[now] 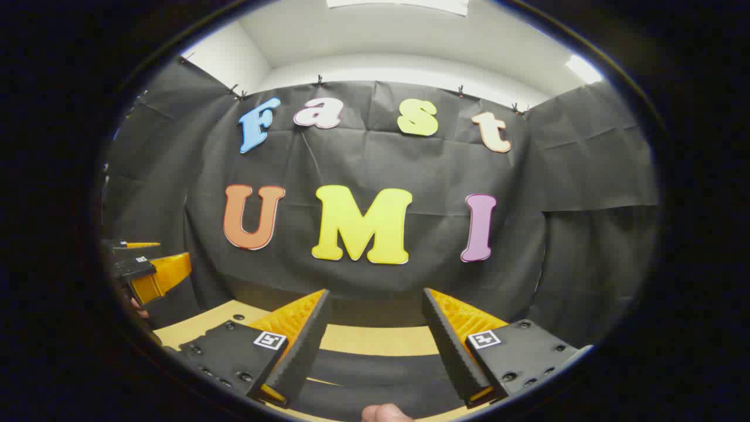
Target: Grasp the waist and the cuffs of the jeans and fold them to make the two legs overlap; first hold the waist and fold one-third of the jeans toward the cuffs, then hold the cuffs and fold the remaining one-third in the same direction to finish folding.
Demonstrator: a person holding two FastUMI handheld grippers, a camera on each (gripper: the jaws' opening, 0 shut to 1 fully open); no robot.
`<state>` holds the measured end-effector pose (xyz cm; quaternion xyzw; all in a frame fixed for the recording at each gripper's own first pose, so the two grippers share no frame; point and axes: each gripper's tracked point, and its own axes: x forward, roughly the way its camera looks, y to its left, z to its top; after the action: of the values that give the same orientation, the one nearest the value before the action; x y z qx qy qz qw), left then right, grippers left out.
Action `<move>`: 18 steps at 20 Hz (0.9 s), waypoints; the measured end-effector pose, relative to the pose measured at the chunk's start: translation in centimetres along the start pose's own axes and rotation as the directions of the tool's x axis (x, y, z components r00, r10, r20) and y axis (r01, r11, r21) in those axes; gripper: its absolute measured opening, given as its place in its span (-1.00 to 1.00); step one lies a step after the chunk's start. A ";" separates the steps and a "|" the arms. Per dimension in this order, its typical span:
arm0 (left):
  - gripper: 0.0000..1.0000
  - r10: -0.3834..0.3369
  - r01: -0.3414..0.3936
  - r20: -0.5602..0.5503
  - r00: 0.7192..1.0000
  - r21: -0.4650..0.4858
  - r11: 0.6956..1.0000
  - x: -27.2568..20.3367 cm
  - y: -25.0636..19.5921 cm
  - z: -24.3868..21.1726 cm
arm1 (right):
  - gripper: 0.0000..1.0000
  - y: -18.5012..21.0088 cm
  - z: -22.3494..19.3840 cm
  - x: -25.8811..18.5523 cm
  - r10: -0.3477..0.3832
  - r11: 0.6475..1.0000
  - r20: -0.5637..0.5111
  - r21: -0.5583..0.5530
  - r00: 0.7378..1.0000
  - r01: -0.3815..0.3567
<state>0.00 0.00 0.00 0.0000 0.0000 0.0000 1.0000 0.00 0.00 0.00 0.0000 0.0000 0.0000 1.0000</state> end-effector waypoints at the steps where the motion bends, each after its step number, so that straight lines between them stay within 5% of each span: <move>1: 0.96 0.000 0.000 0.001 1.000 -0.002 1.000 0.0 0.0 0.0 | 0.87 0.0 0.0 0.1 0.003 1.000 0.004 -0.006 1.000 -0.003; 18: 0.96 0.008 -0.008 0.001 1.000 0.011 1.000 0.7 0.0 -0.3 | 0.92 -2.5 -1.7 1.4 -0.008 1.000 -0.026 -0.010 1.000 0.008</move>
<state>0.66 -0.02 -0.27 0.0057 -0.0005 0.0042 1.0000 1.44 -2.49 -1.68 -0.0052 0.0130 -0.0039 0.9999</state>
